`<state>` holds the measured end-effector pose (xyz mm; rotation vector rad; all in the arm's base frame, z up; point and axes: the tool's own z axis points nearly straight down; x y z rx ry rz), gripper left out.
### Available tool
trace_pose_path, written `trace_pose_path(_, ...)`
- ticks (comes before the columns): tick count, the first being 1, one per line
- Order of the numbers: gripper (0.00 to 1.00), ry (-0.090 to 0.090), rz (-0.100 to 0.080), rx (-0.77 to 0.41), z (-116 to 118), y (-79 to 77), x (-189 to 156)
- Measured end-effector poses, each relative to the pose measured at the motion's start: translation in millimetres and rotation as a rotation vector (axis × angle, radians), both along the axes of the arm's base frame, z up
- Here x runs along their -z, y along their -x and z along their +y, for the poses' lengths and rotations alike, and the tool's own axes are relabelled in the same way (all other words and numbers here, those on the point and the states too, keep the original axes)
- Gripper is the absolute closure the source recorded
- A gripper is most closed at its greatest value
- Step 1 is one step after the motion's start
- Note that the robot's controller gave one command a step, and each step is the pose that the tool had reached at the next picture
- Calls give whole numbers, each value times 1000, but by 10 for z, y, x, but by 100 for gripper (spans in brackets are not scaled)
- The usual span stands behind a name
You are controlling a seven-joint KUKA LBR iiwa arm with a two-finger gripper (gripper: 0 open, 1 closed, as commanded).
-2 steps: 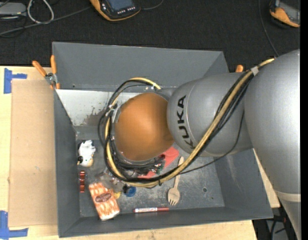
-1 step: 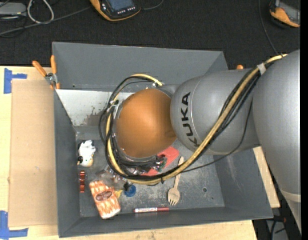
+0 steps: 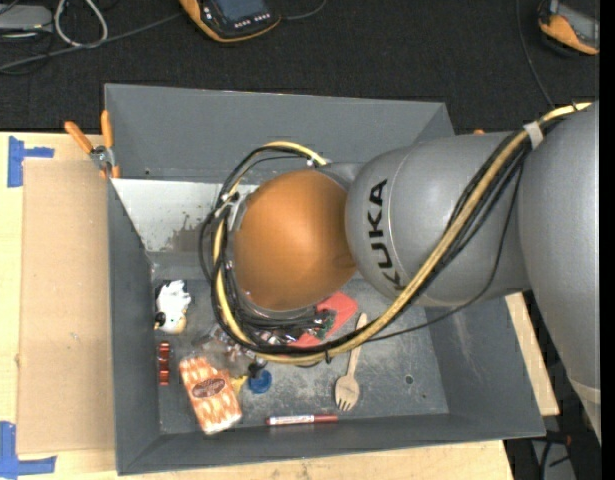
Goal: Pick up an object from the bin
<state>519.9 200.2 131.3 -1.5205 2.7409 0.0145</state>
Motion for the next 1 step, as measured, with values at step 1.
trace_pose_path(1, 100, 1, 6, 2, -1, 16, -171)
